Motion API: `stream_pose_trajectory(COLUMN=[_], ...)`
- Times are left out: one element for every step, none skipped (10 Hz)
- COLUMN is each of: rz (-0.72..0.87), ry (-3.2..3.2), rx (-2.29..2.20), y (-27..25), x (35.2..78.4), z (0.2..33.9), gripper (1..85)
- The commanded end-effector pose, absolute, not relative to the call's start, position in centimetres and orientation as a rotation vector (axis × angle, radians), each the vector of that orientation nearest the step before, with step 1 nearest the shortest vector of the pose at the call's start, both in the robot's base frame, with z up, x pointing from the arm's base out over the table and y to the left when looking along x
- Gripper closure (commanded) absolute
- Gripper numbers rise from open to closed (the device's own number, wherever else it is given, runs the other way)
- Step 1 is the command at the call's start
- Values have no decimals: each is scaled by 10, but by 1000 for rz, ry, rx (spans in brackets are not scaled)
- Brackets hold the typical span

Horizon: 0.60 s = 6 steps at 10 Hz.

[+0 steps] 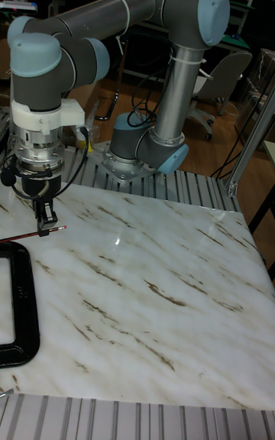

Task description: Insert the pencil into the pencil sharpener

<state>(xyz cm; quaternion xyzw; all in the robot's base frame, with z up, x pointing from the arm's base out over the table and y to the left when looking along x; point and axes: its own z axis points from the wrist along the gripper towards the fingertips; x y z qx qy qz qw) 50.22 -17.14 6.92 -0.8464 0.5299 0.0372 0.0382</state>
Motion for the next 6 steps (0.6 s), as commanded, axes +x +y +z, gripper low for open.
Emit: stream_pose_trajectory(rz=[129,129,128,125,129,125], ry=[1638,1642,1644,1640,1636,1633], rx=[-2558,-2556,-2554,-2555,-2553,-2553], y=[-163,-161,-161,-162,-162,-164], x=[505,506,507,509,509,511], z=[72,73,73,73,73,74], gripper=[847,847,847,847,847,847])
